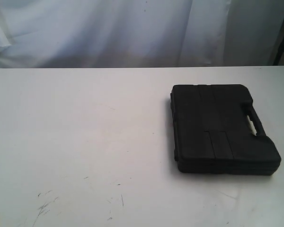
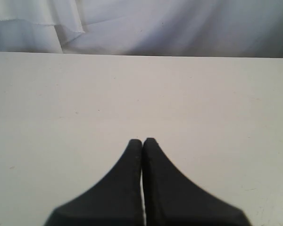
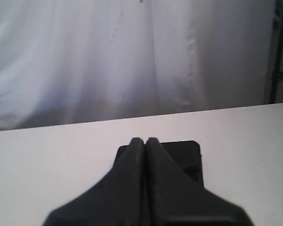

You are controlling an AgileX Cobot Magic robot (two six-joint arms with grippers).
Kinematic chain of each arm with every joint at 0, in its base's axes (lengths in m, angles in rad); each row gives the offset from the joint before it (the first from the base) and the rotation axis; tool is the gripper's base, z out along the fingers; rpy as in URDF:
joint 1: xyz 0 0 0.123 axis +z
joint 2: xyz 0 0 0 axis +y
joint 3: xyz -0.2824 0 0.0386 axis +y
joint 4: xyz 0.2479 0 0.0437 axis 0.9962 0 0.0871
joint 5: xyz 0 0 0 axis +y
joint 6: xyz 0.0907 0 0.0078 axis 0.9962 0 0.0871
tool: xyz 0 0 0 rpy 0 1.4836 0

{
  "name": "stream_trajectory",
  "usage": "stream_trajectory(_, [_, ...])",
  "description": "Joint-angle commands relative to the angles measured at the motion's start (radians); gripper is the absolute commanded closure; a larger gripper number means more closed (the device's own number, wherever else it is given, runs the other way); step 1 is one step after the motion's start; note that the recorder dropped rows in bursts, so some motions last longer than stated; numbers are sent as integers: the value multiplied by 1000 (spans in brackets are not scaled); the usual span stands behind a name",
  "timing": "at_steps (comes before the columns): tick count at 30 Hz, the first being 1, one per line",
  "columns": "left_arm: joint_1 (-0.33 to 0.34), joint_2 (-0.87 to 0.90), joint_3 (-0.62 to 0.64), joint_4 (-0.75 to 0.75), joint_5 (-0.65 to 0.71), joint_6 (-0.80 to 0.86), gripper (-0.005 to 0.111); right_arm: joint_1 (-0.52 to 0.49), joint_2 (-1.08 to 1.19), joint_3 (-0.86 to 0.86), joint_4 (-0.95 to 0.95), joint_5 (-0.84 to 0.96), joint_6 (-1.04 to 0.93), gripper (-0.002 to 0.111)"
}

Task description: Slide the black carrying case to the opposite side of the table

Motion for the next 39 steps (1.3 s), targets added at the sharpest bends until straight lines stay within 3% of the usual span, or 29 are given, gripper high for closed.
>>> stream_trajectory(1, [1,-4,5,-3,-18,1,107,-99,-184,192,-5,-140,-8,108])
stream_trajectory(6, [1,-4,5,-3,-18,1,107,-124,-385,369,-5,-228,-54,108])
stream_trajectory(12, [1,-4,5,-3,-18,1,107,-124,-512,450,-9,-205,-106,108])
stream_trajectory(19, [1,-4,5,-3,-18,1,107,-124,-533,563,-6,-263,-110,108])
stream_trajectory(26, [1,-4,5,-3,-18,1,107,-124,-599,806,-8,-477,-123,108])
stream_trajectory(33, [1,-4,5,-3,-18,1,107,-124,-599,919,-18,-480,-123,108])
stream_trajectory(39, [1,-4,5,-3,-18,1,107,-124,-599,919,-20,-434,-123,108])
